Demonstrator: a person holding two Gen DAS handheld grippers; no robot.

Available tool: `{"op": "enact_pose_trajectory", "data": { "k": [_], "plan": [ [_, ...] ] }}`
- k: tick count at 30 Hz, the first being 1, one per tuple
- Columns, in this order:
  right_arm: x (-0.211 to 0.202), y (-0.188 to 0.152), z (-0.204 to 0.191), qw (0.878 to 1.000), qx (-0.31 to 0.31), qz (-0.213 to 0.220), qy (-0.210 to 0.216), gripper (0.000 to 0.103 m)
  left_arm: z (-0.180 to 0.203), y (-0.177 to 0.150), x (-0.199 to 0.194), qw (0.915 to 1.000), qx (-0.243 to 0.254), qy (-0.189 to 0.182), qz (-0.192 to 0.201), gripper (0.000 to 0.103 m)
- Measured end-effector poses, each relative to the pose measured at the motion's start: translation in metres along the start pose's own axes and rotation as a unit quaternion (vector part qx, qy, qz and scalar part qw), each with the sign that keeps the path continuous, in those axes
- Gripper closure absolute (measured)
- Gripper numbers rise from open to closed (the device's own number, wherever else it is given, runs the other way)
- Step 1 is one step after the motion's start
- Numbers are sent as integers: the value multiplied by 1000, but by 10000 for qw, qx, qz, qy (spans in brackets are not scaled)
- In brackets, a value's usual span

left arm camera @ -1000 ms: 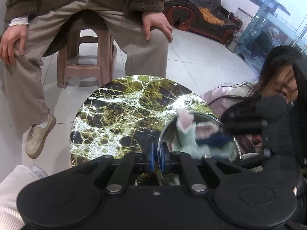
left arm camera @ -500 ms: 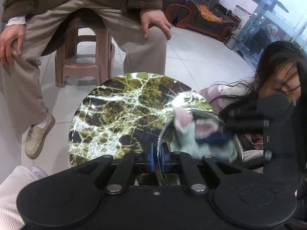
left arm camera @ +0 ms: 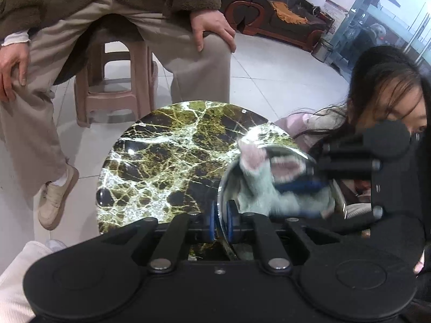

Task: Clean bowl
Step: 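Tilt the bowl with the left gripper while the right gripper wipes the towel inside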

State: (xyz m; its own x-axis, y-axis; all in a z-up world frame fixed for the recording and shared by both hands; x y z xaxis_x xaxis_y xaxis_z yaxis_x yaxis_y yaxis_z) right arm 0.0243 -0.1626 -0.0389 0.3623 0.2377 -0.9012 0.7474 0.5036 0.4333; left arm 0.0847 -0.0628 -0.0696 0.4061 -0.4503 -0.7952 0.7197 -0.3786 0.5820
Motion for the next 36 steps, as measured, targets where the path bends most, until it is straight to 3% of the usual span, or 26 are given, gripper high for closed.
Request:
{"op": "enact_pose_trajectory", "data": {
  "k": [5,9,14,18,22,25,28,30,33,36],
  "plan": [
    [-20,0,2,9984,336,265,370,65,0,-1,2,10000,59,-31,-59,96],
    [-50,6,33,9913,990,839,196,65,-4,-3,-1,10000,24,7,-72,95],
    [-34,-6,60,9876,1431,633,-116,69,-7,-5,-6,10000,-10,68,-6,95],
    [-34,-27,58,9817,1814,479,327,81,-7,2,-4,9999,124,101,33,96],
    [-32,-33,48,9757,2096,437,472,78,-11,17,7,9999,87,9,67,91],
    [-35,-34,41,9726,2245,497,348,73,-13,24,14,10000,-5,-68,60,89],
    [-47,-31,42,9752,2080,759,-78,72,-15,24,13,9999,-74,-100,59,89],
    [-61,-26,42,9759,1884,1068,-278,64,-18,17,5,9998,-134,-109,87,89],
    [-69,-10,29,9855,1232,1169,27,59,-20,11,-5,9994,-266,-176,115,88],
    [-57,4,11,9947,529,827,313,56,-20,6,-14,9991,-319,-249,110,82]
  ]
}}
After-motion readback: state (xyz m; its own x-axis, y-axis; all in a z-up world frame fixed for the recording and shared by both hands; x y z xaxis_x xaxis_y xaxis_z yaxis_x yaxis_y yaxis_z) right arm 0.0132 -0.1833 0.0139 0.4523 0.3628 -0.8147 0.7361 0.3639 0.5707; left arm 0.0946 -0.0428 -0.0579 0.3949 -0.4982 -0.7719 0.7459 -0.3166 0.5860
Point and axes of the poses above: each gripper's, at about its wrist camera, not at the fingertips, and x roughly the way its jaws point, z to its right, y to its top, the point moved 4 cm from there along x, roughly the way its jaws point, and after that the axes turned 9 degrees about x, right-handed, at the moved point
